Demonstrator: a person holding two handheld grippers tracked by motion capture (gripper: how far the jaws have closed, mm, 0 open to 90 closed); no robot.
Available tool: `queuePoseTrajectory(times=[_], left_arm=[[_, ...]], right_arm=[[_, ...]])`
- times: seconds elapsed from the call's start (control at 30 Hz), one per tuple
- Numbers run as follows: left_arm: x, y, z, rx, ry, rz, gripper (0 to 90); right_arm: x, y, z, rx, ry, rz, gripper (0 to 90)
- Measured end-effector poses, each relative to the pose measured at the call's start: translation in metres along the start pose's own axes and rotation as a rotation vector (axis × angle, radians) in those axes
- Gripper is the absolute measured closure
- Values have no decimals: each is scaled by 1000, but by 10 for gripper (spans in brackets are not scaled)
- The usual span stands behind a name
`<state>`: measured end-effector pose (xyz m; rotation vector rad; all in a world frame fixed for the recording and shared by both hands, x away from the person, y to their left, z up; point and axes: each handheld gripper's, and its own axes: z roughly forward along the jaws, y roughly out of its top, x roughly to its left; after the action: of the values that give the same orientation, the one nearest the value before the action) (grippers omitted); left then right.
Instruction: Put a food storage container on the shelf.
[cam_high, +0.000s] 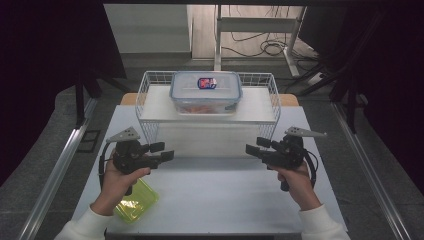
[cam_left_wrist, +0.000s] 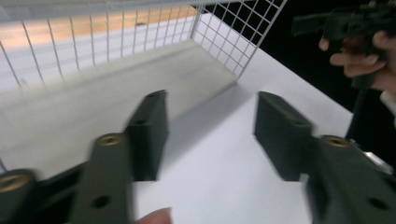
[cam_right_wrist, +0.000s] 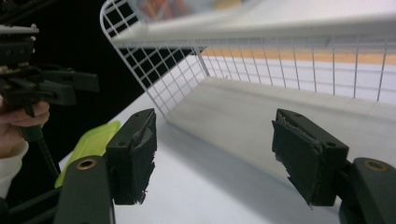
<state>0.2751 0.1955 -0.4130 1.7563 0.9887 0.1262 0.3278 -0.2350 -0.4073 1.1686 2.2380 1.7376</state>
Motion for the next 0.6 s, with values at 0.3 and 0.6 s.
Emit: queuePoseTrajectory(times=[0.3,0.6], left_arm=[[10,-25,5,53,23,-20,299],[19,-36,3,80,51,-19,283]], right_arm=[[2,-35,11,70,1,-25,303],[-1,-56,12,97,-8,-12,302]])
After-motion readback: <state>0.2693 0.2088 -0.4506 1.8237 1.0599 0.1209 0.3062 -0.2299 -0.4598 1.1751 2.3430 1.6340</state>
